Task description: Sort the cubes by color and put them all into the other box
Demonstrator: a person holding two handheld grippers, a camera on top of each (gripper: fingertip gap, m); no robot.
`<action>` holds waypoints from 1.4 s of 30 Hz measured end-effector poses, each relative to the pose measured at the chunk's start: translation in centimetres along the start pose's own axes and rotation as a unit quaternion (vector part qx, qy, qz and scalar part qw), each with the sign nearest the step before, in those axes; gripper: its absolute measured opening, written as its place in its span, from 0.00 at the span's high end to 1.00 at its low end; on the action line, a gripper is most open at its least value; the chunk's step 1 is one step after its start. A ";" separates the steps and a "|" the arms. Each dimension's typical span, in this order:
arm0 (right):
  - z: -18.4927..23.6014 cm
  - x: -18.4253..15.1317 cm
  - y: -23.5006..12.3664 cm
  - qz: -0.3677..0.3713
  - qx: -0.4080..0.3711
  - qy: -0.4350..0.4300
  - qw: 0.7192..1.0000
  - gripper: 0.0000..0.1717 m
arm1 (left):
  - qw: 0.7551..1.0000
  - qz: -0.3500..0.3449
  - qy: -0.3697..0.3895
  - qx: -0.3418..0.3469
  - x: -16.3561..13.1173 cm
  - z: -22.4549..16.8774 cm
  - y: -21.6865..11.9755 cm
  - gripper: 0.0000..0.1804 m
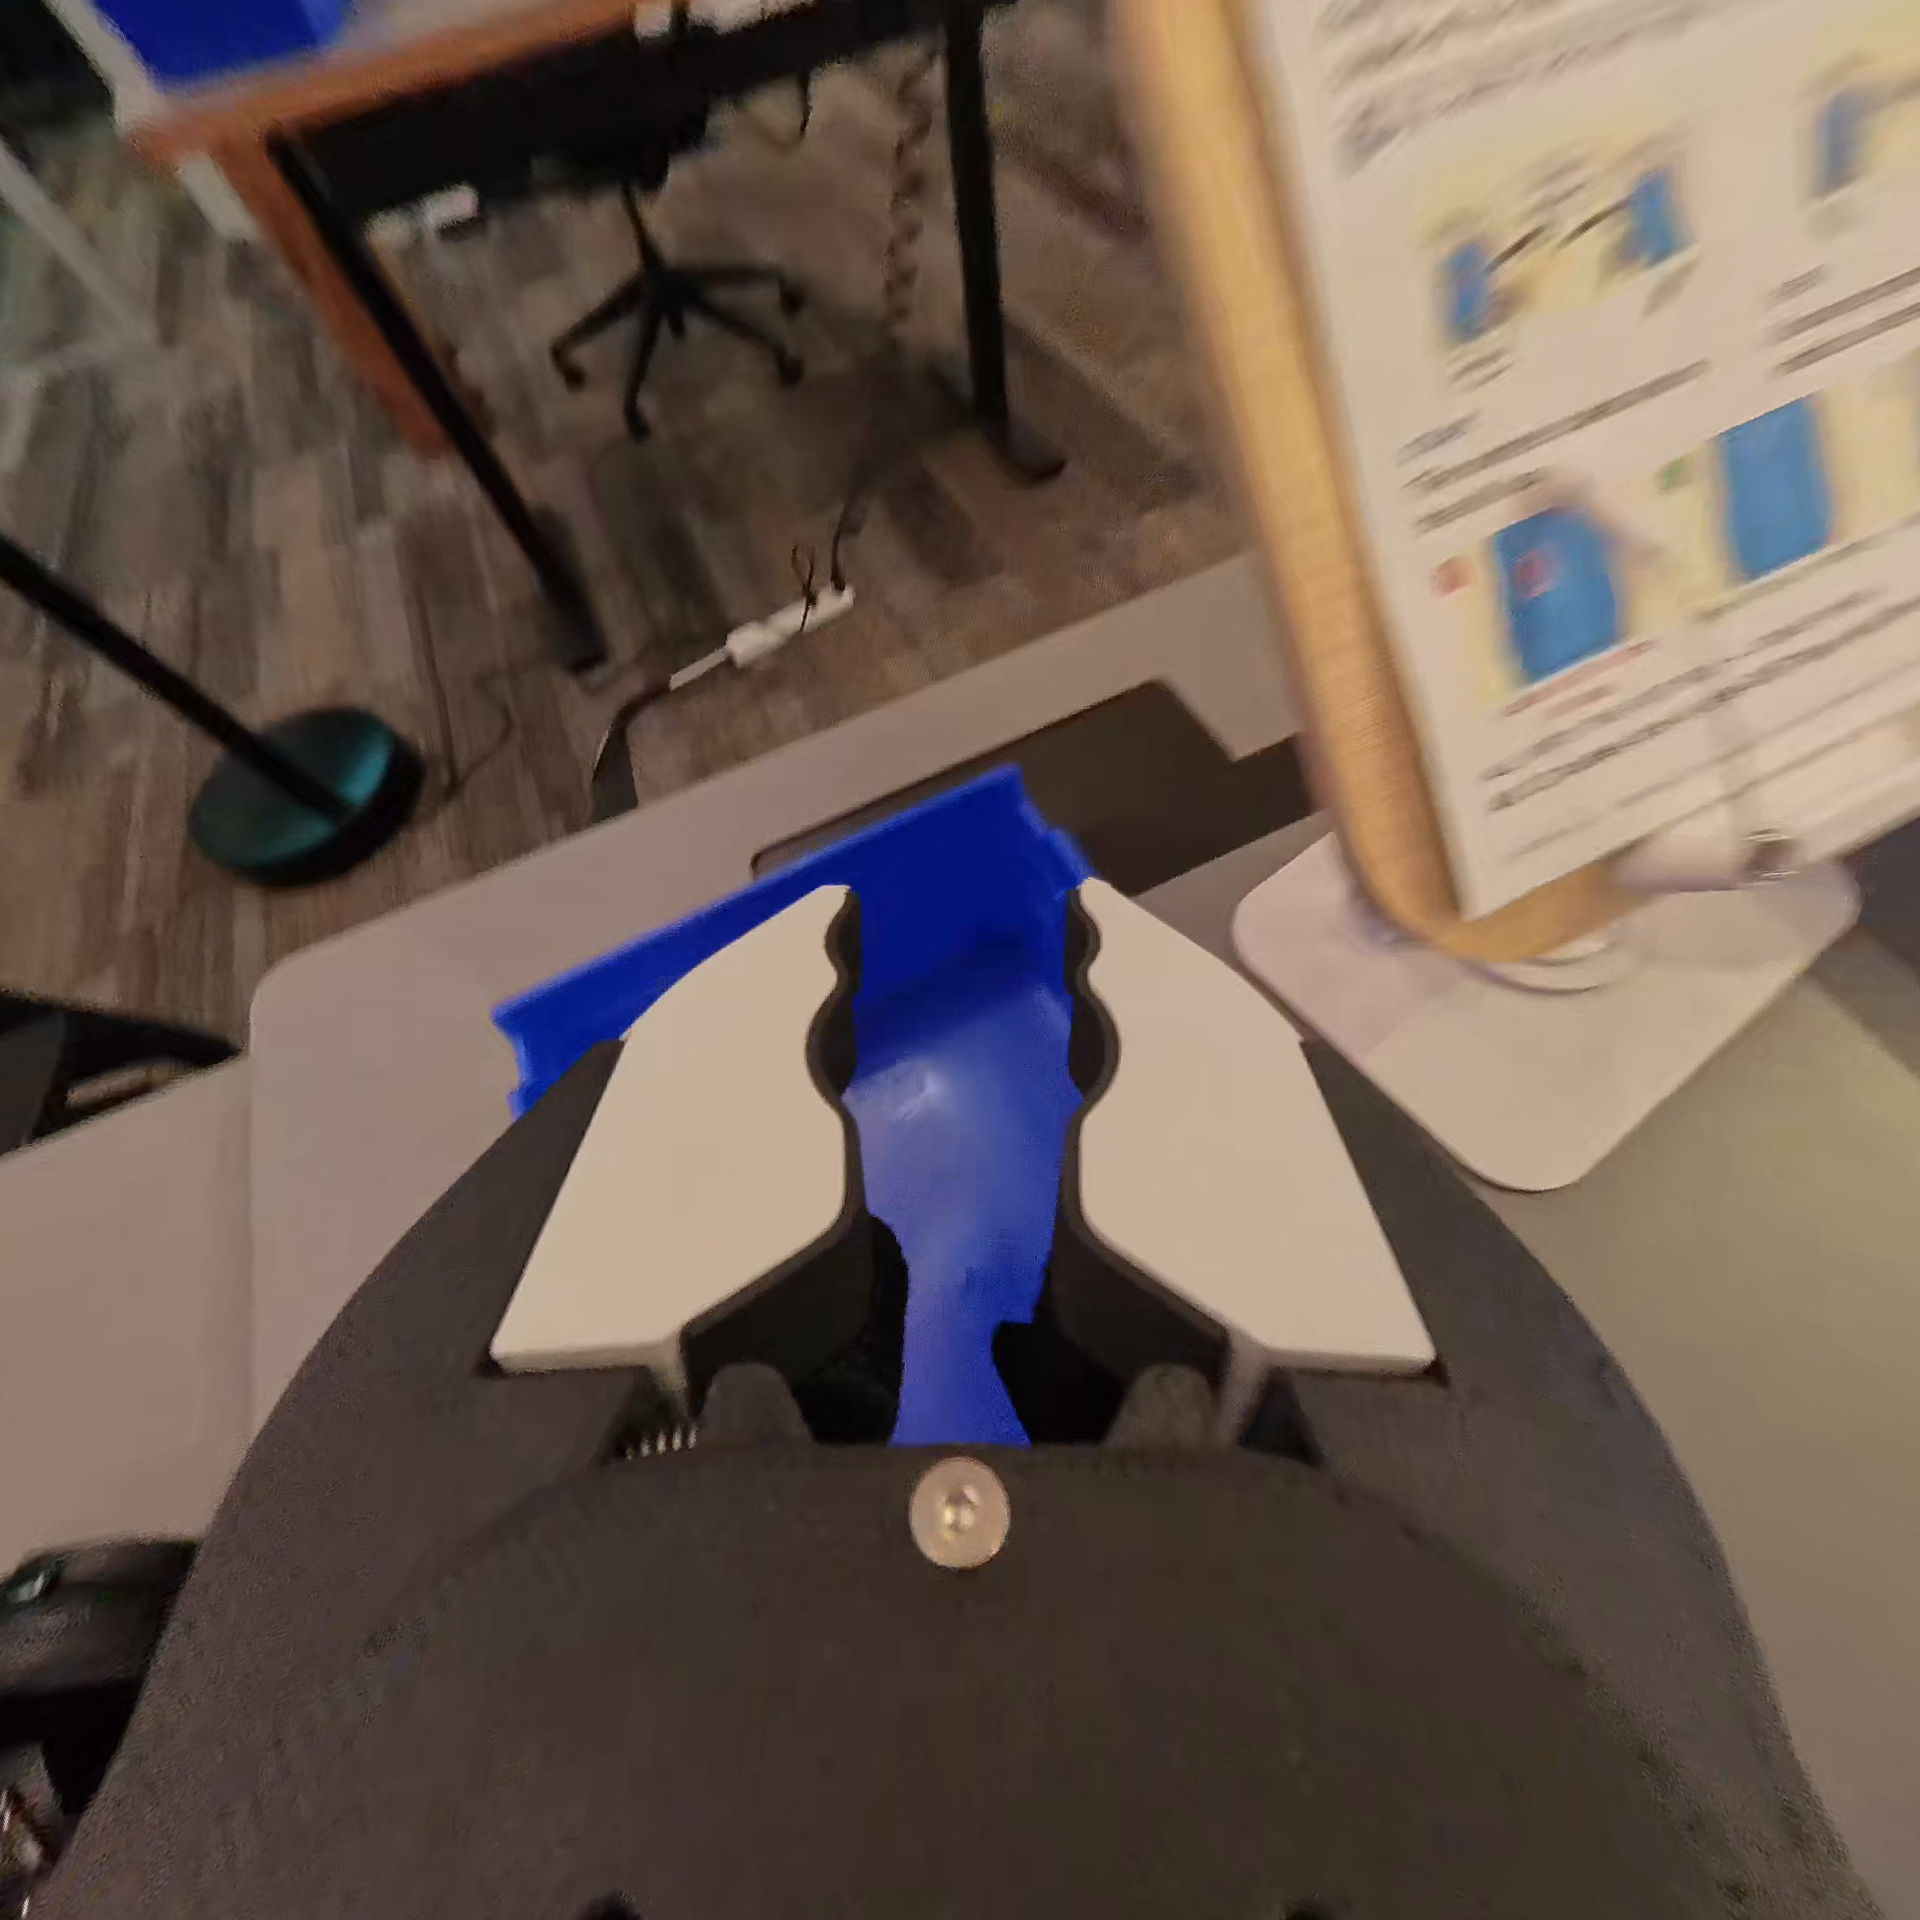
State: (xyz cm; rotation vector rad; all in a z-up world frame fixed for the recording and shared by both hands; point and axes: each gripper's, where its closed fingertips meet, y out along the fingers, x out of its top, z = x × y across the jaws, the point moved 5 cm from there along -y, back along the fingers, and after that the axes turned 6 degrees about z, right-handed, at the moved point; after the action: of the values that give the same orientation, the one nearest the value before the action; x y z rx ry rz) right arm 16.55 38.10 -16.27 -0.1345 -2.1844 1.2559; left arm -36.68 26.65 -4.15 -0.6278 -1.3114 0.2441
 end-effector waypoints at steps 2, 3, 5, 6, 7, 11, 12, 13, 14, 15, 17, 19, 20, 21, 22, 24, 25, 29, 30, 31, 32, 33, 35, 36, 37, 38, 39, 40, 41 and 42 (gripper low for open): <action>0.2 0.1 0.0 -0.001 0.004 -0.003 1.000 0.77 | 0.999 0.039 -0.017 0.022 -1.7 1.6 2.1 0.75; 0.3 0.2 0.1 -0.001 0.002 -0.005 1.000 0.77 | 0.997 0.059 -0.023 0.036 -2.7 2.4 3.3 0.71; 0.4 0.3 0.1 -0.002 0.002 -0.008 1.000 0.77 | 0.992 0.106 -0.043 0.054 -4.7 3.7 5.6 0.68; 0.4 0.4 0.1 -0.004 0.002 -0.009 1.000 0.77 | 0.989 0.123 -0.052 0.059 -5.6 4.1 6.7 0.68; 0.5 0.5 0.1 -0.005 0.001 -0.010 1.000 0.77 | 0.987 0.138 -0.059 0.060 -6.5 4.3 7.7 0.67; 0.7 0.7 0.1 -0.007 0.003 -0.015 1.000 0.77 | 0.968 0.220 -0.056 0.103 -10.0 5.7 11.0 0.65; 0.8 0.7 0.1 -0.008 0.004 -0.016 1.000 0.77 | 0.963 0.234 -0.059 0.117 -10.7 6.1 11.6 0.65; 0.9 0.8 0.1 -0.009 0.006 -0.018 1.000 0.77 | 0.958 0.247 -0.060 0.130 -11.3 6.4 12.1 0.65; 1.0 0.9 0.1 -0.009 0.005 -0.020 1.000 0.77 | 0.955 0.256 -0.059 0.137 -11.7 6.7 12.6 0.65; 1.0 0.9 0.0 -0.010 0.003 -0.022 1.000 0.77 | 0.952 0.262 -0.063 0.142 -12.1 6.8 13.0 0.66; 1.2 1.1 0.1 -0.011 0.004 -0.024 1.000 0.77 | 0.943 0.287 -0.057 0.159 -12.8 7.0 13.5 0.66; 1.3 1.2 0.1 -0.011 0.005 -0.028 1.000 0.77 | 0.934 0.297 -0.050 0.191 -13.3 7.7 13.9 0.67; 1.5 1.3 0.1 -0.011 0.006 -0.030 0.999 0.77 | 0.932 0.300 -0.054 0.193 -13.5 7.8 14.1 0.64; 1.5 1.3 0.1 -0.012 0.006 -0.032 0.999 0.77 | 0.932 0.303 -0.059 0.192 -13.7 7.9 14.3 0.63; 1.6 1.4 0.1 -0.012 0.005 -0.034 0.999 0.77 | 0.931 0.305 -0.062 0.192 -13.9 8.0 14.5 0.63; 1.6 1.4 0.1 -0.012 0.005 -0.035 0.999 0.77 | 0.930 0.308 -0.071 0.186 -14.4 8.1 14.8 0.64; 1.6 1.4 0.1 -0.012 0.005 -0.035 0.999 0.77 | 0.931 0.305 -0.075 0.185 -14.5 8.2 14.9 0.64; 1.7 1.5 0.2 -0.012 0.005 -0.037 0.999 0.77 | 0.934 0.300 -0.078 0.178 -14.6 8.2 15.1 0.64; 1.7 1.5 0.2 -0.012 0.004 -0.038 0.999 0.77 | 0.935 0.299 -0.079 0.174 -14.6 8.2 15.1 0.64; 1.8 1.5 0.2 -0.012 0.004 -0.038 0.999 0.77 | 0.936 0.299 -0.077 0.172 -14.6 8.2 15.1 0.64; 1.8 1.5 0.2 -0.013 0.005 -0.039 0.999 0.77 | 0.936 0.299 -0.077 0.171 -14.6 8.2 15.0 0.64; 1.8 1.5 0.2 -0.013 0.004 -0.039 0.999 0.77 | 0.936 0.299 -0.075 0.172 -14.6 8.1 15.0 0.65; 1.8 1.6 0.2 -0.013 0.004 -0.039 0.999 0.77 | 0.936 0.302 -0.069 0.167 -14.5 7.6 15.0 0.65; 1.8 1.5 0.2 -0.012 0.004 -0.039 0.999 0.77 | 0.937 0.305 -0.064 0.159 -14.5 7.2 14.9 0.66; 1.8 1.5 0.2 -0.011 0.004 -0.040 0.999 0.77 | 0.938 0.309 -0.060 0.148 -14.4 6.7 14.8 0.67; 1.8 1.5 0.2 -0.012 0.004 -0.040 0.999 0.77 | 0.939 0.309 -0.060 0.135 -14.2 6.3 14.7 0.69; 1.8 1.5 0.2 -0.012 0.005 -0.040 0.999 0.77 | 0.942 0.306 -0.064 0.122 -14.0 6.0 14.5 0.72; 1.8 1.5 0.2 -0.012 0.005 -0.040 0.999 0.77 | 0.945 0.298 -0.069 0.113 -13.8 5.8 14.4 0.73; 1.8 1.5 0.2 -0.012 0.004 -0.040 0.999 0.77 | 0.948 0.290 -0.072 0.109 -13.6 5.9 14.3 0.71; 1.8 1.5 0.2 -0.013 0.004 -0.041 0.999 0.77 | 0.949 0.287 -0.075 0.111 -13.5 6.1 14.2 0.68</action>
State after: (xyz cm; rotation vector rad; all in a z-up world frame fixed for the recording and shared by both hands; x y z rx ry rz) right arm 14.29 37.43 -16.35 -0.0518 -2.2417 1.2764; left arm -43.44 33.09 -22.41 -0.7981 -1.1962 0.9189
